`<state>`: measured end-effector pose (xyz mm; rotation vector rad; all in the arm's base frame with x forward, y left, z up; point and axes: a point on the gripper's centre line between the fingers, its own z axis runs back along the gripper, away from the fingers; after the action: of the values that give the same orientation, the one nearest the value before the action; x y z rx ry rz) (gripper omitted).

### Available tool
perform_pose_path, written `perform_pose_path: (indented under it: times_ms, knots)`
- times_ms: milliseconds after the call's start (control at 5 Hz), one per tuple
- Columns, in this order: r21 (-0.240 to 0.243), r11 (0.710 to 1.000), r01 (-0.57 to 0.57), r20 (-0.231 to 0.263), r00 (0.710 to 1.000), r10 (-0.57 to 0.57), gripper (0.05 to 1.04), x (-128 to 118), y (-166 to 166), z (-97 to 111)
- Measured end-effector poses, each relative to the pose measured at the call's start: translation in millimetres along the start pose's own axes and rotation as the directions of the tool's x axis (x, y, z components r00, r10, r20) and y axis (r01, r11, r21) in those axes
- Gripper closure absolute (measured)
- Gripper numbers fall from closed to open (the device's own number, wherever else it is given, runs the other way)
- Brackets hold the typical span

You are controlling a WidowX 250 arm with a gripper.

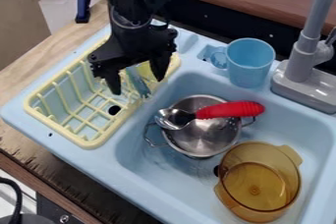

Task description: Moved to cleaver to the left side of the sink

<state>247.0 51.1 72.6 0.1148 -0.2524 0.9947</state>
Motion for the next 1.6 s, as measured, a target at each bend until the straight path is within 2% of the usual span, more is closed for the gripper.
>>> perform_pose_path:
  times_ms: [200, 400, 600, 800, 1000, 1200, 1400, 1600]
  knots:
    - [-0.014, 1.0, 0.019, 0.006, 1.0, -0.019, 0.085, -1.5, -1.0, 8.1]
    - [-0.052, 0.997, 0.049, 0.02, 0.999, -0.048, 0.085, -1.2, -5.8, 22.5]
    - [-0.069, 0.984, 0.164, 0.013, 0.986, -0.164, 0.085, -6.1, -9.8, 34.3]
    - [-0.109, 0.932, 0.346, 0.003, 0.938, -0.348, 0.085, -18.0, -17.1, 39.8]
    - [-0.137, 0.858, 0.496, 0.005, 0.866, -0.5, 0.085, -40.9, -16.3, 40.9]
    - [-0.138, 0.825, 0.547, 0.023, 0.835, -0.55, 0.085, -51.2, -11.4, 40.8]
    - [-0.154, 0.827, 0.541, 0.023, 0.838, -0.545, 0.085, -43.0, -3.1, 45.5]
    - [-0.131, 0.835, 0.535, 0.019, 0.843, -0.538, 0.085, -29.1, 9.5, 43.3]
